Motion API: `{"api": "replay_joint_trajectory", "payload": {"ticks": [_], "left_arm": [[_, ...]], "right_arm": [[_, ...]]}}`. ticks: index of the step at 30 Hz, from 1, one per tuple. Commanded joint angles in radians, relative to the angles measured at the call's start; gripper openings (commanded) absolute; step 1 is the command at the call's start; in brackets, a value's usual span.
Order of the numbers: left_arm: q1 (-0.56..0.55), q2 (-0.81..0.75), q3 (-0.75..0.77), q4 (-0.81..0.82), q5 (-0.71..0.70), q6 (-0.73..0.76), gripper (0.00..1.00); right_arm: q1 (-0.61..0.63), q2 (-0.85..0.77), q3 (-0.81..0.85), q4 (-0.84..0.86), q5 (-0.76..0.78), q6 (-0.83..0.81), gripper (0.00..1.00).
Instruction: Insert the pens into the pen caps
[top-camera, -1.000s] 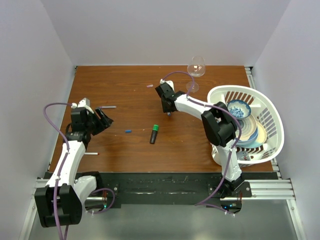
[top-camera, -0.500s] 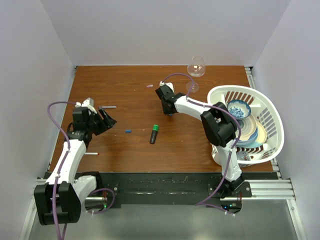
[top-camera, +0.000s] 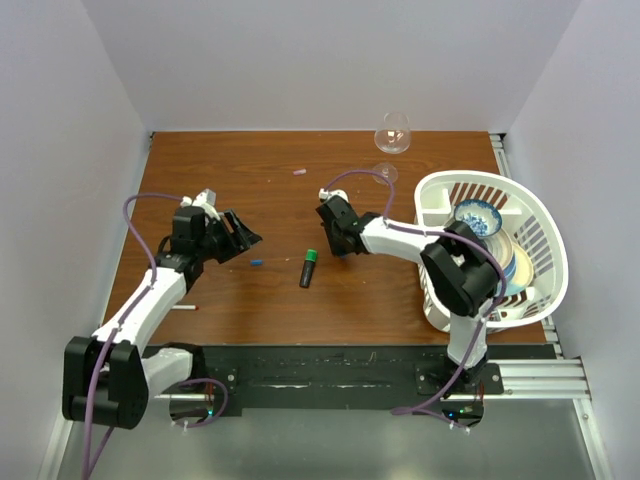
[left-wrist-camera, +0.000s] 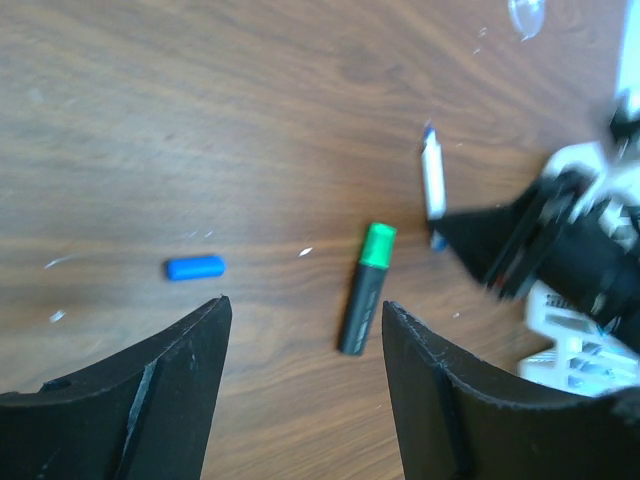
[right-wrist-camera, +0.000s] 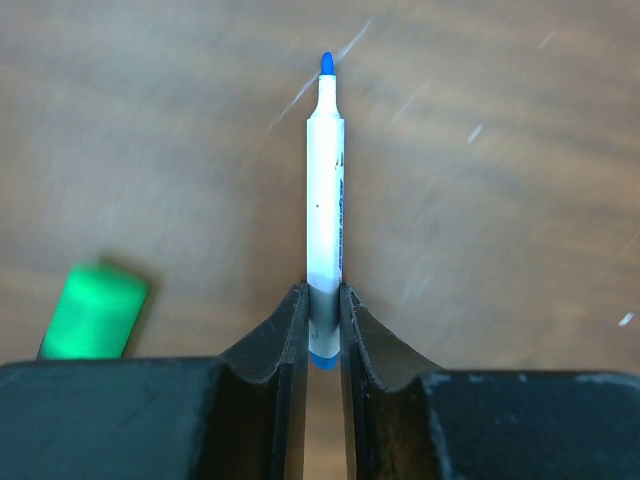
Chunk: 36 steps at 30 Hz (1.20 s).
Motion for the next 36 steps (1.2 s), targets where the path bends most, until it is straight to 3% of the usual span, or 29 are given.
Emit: {"api": "replay_joint_trajectory", "payload": {"ticks": [1,12,29,31,34,36], "left_arm": [[-0.026,0.058,0.004,0.2,0.038,-0.107,0.65],[-0.111,0.147,0.044,0.367,0.026,-0.17,0.63],[-0.188,0.196,0.016,0.441,0.033,-0.192,0.63],[-0.195,0.208,0.015,0.458,0.045,-0.198,0.58],[-0.204,0.225,0.007,0.475,0.067,-0.209,0.42],[-0.208,0.223,-0.01,0.513,0.097,-0.228,0.18]], "right_arm": [[0.053,-0.131,-0.064,0.085,-0.032,0.025,0.06],[0.173,-0.32,-0.133,0.163,-0.109,0.119,0.05],[0.262,-0.325,-0.035,0.174,-0.136,0.177,0.04],[0.266,-0.316,-0.02,0.178,-0.132,0.188,0.05],[0.274,-0.309,-0.017,0.201,-0.118,0.196,0.05],[0.274,-0.306,-0.018,0.206,-0.122,0.196,0.07]]}}
